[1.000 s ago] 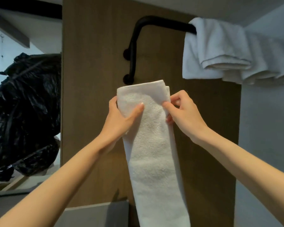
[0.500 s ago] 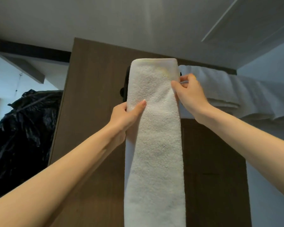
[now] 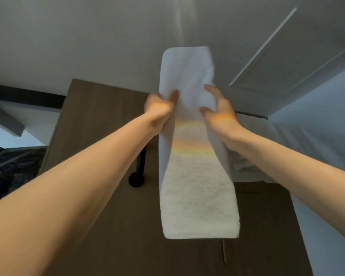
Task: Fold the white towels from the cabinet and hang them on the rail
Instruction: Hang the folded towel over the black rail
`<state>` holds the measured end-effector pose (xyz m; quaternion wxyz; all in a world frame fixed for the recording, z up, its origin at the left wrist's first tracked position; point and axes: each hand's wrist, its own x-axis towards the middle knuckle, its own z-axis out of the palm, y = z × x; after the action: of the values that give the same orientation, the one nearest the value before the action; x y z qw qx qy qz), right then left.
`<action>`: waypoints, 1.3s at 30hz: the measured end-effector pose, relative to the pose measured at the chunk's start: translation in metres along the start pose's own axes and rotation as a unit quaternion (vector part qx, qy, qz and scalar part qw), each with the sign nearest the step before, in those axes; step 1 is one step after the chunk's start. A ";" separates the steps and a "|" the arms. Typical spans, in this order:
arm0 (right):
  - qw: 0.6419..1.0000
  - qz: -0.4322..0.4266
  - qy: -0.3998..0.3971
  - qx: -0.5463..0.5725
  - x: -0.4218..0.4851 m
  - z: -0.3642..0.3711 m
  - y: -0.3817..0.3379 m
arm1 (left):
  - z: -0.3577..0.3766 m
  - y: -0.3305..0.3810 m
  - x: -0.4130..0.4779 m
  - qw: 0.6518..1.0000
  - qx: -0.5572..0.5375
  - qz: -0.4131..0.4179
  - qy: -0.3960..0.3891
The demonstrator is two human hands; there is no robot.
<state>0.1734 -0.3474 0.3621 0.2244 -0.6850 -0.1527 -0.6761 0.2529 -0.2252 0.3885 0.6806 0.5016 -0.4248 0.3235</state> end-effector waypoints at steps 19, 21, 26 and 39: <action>0.967 -0.069 0.127 -0.209 0.086 0.056 0.053 | -0.026 -0.064 0.025 0.898 0.319 0.288 -0.097; 0.955 -0.135 0.128 -0.232 0.080 0.057 0.050 | -0.023 -0.067 0.026 0.904 0.308 0.282 -0.088; 0.945 -0.202 0.083 -0.242 0.045 0.063 0.048 | -0.019 -0.068 0.029 0.936 0.253 0.237 -0.064; 0.929 -0.187 -0.047 -0.316 0.040 0.061 0.044 | -0.033 -0.136 -0.035 0.995 0.030 0.071 -0.065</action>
<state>0.2498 -0.3576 0.3987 -0.1414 -0.7109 -0.0667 -0.6857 0.3644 -0.2331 0.2970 0.6117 0.5101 -0.4927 0.3505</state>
